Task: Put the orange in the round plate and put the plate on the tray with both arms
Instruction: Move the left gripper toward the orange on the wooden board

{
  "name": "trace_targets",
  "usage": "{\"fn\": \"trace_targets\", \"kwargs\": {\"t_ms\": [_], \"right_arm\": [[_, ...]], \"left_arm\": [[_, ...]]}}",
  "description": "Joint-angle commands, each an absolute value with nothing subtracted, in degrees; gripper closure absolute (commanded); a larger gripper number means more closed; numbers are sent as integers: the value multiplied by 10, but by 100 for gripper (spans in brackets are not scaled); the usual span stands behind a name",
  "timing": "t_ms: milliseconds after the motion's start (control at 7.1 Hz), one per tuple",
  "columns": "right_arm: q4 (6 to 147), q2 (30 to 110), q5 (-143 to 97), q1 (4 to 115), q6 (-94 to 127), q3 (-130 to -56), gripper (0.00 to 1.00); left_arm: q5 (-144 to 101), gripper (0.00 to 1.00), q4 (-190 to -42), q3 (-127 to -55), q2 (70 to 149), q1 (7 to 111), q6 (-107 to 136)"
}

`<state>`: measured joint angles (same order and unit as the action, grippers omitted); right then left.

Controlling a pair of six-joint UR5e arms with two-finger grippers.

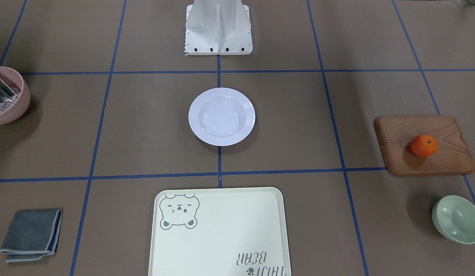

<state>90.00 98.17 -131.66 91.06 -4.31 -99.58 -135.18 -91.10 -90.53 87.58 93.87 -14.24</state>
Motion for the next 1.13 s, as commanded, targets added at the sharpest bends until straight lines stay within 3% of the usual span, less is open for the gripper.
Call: {"fn": "trace_targets", "kwargs": {"t_ms": [0,705,987], "right_arm": [[900,981,-1317,911,-43,-996,0],[877,972,-1317,909,-35,-1042,0],[769,981,-1336,910,-26,-1020,0]], "left_arm": [[-1352,1,-911,-905,875,939,-142],[-1348,1,-965,-994,853,940,-139],[-1358,1,-1080,-958,906,940,-119]]}}
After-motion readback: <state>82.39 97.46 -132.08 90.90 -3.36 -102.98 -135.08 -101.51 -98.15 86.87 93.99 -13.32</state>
